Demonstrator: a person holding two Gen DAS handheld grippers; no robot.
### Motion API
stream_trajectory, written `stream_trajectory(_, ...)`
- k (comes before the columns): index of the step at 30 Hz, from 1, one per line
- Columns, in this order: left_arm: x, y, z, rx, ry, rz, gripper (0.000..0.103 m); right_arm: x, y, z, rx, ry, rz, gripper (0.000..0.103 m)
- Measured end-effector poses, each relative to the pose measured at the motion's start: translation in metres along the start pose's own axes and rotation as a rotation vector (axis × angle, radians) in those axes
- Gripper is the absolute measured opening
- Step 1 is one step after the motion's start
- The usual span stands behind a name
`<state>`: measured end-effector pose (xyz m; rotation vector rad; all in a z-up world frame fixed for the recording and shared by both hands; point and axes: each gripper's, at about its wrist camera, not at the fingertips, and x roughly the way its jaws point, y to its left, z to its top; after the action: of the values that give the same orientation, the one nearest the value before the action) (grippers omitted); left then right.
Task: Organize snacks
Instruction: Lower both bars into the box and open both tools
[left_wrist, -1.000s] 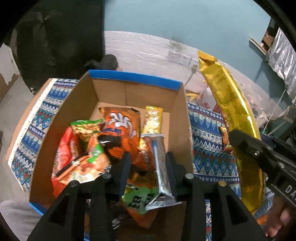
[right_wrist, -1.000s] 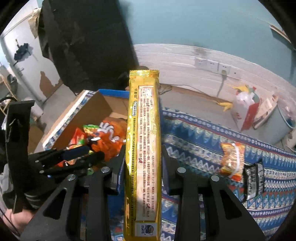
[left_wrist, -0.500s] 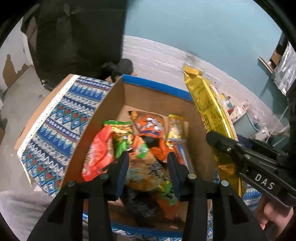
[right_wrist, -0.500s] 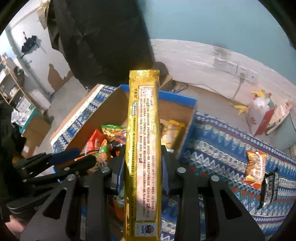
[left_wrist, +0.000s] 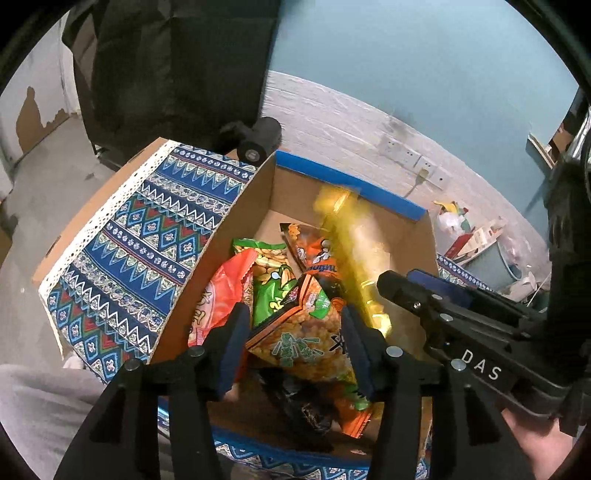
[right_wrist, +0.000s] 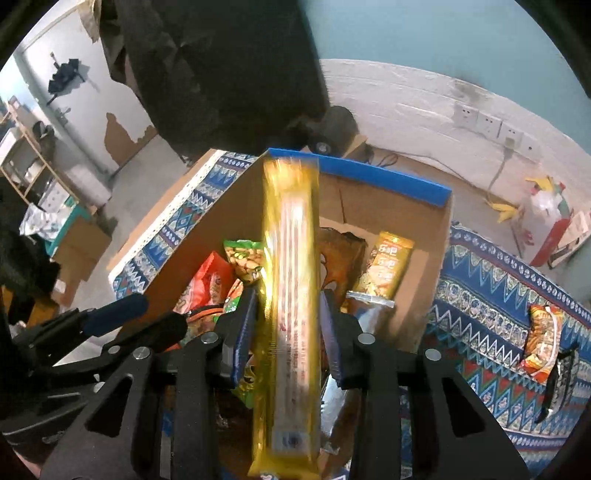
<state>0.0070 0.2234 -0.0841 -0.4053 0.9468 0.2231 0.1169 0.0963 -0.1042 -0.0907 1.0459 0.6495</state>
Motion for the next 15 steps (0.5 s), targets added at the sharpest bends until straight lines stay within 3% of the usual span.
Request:
stream_trajectory(2, -0.002, -0.002, 0.001, -0.001, -0.005, -0.009, 0.057, -0.003, -0.003, 0.000, 0.007, -0.006, -0.007, 0.047)
stream_trajectory(4, -0.004, -0.006, 0.001, 0.007, -0.014, -0.009, 0.061, -0.009, -0.007, 0.000, 0.016, -0.019, -0.017, 0.048)
stream_trajectory(7, -0.005, -0.013, 0.001, 0.023, -0.020, -0.023, 0.066, -0.020, -0.018, 0.000, 0.036, -0.039, -0.031, 0.062)
stream_trajectory(15, -0.005, -0.045, -0.006, 0.091, -0.013, -0.052, 0.070, -0.058, -0.046, -0.006, 0.020, -0.093, -0.104, 0.072)
